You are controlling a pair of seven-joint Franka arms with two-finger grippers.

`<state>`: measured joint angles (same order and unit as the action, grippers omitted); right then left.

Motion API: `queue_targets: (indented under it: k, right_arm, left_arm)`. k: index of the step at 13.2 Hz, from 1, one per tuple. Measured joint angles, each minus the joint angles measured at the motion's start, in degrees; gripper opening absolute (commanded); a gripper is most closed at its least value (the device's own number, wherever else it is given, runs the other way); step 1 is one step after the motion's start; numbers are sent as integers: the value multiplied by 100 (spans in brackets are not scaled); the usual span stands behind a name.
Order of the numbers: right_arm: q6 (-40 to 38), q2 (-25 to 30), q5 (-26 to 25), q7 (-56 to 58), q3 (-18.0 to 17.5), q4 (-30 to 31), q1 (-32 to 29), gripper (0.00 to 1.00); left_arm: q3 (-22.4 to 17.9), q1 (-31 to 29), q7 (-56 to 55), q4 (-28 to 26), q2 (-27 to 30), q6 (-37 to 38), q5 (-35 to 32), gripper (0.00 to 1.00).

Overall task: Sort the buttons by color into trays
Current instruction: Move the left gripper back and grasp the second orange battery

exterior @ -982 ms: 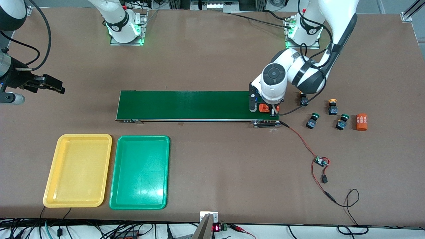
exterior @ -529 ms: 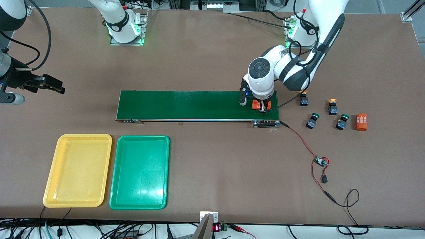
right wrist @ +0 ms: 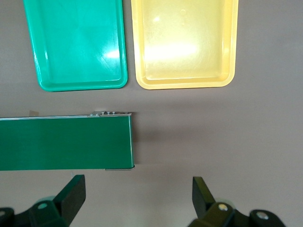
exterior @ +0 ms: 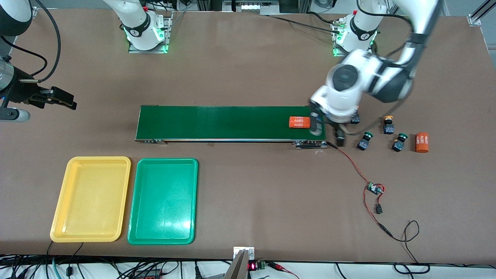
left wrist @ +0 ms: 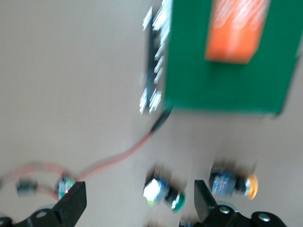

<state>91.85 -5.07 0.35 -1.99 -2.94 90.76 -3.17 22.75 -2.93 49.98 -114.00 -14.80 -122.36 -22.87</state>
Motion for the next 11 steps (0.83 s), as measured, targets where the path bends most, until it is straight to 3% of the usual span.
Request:
queue_targets:
  k: [4,11]
  right_arm:
    - [25,0,0,0,-2,0,3,100]
    - [32,0,0,0,-1,0,2,100]
  left_arm:
    - [-208,-1248,-223,-26,-74,-19,650,100]
    - [-1142,-1996,-2486,-37,-365,-161,965,100]
